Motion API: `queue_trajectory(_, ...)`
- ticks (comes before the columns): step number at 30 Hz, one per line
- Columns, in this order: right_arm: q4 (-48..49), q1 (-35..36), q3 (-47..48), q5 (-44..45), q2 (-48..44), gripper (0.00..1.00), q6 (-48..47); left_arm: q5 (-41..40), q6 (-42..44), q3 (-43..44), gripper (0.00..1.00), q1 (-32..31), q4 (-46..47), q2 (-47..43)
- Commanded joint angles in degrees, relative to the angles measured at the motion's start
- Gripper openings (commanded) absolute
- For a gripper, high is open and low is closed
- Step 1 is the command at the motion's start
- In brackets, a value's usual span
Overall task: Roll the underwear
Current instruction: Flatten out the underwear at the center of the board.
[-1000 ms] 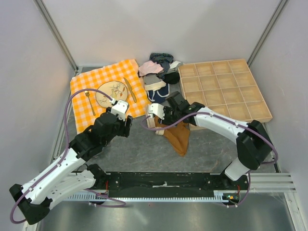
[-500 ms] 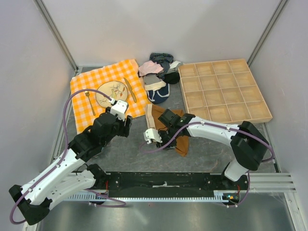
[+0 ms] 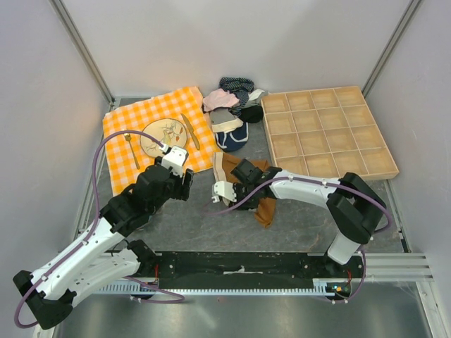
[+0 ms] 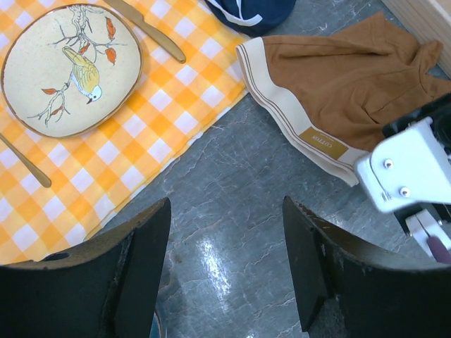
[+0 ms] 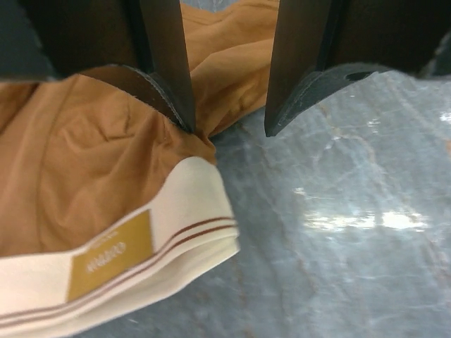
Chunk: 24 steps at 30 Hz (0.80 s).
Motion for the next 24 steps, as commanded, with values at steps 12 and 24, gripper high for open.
queue_trajectory(12,4.1,-3.0,-1.5,4.8,4.1,0.24,3.1,-0.8,2.0,-0.5,0.72,0.2,2.2,0.0)
queue_trajectory(24,-21.3,-3.4,8.4,-29.0,-1.0,0.00,-5.8,-0.2,1.8,-0.4,0.72,0.2,2.2,0.1)
